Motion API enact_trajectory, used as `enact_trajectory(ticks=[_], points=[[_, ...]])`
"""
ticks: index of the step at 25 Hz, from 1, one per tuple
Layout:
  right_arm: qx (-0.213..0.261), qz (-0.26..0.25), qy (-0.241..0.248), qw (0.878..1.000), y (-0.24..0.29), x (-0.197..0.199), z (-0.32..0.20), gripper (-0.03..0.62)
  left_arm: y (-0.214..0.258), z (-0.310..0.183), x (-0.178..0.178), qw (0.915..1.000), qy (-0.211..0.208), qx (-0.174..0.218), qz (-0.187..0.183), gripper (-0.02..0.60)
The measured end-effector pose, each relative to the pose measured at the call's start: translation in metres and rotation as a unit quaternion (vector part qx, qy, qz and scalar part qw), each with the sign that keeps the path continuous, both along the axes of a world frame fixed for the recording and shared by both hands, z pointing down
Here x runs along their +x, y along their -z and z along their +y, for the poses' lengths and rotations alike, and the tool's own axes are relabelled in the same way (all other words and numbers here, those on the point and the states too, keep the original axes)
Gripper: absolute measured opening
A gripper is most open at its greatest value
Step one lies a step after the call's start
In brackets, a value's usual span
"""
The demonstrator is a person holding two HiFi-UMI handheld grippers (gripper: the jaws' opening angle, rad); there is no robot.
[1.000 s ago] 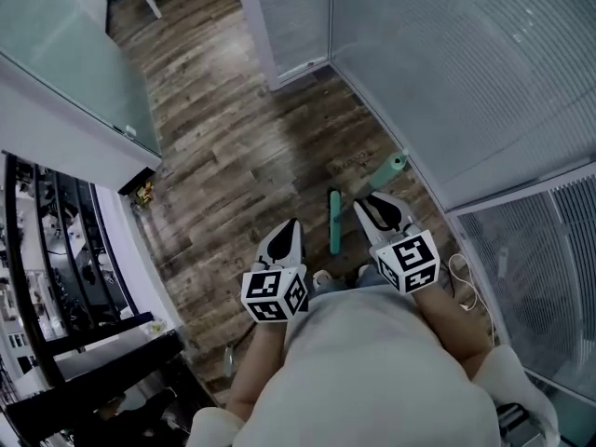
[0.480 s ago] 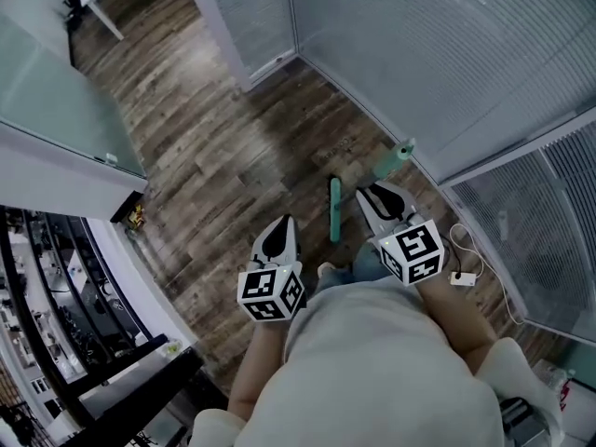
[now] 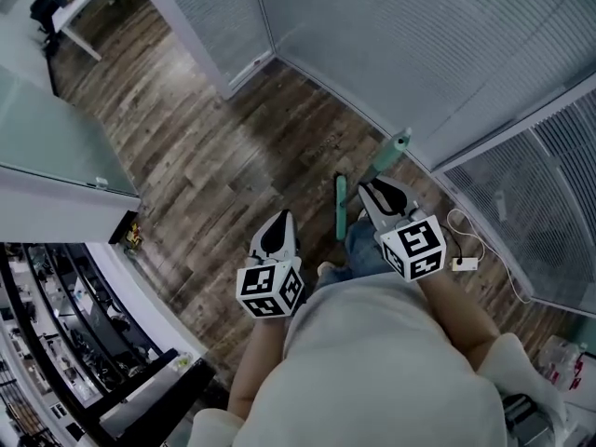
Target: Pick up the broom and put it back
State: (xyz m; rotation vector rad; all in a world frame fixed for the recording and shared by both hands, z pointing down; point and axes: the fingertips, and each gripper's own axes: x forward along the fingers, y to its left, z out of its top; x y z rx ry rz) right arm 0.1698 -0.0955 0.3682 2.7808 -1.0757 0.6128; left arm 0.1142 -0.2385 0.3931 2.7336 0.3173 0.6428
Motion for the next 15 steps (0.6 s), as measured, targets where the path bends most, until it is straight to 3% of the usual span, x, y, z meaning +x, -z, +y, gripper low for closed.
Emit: enact_trajectory(ticks=[15], points=[[0.009,-0.011,-0.042,0.999,-0.009,0.072,0.063,0.083,0.005,0.055,0.084,0.9988,-0.047,0.017,-0.001,0.006]])
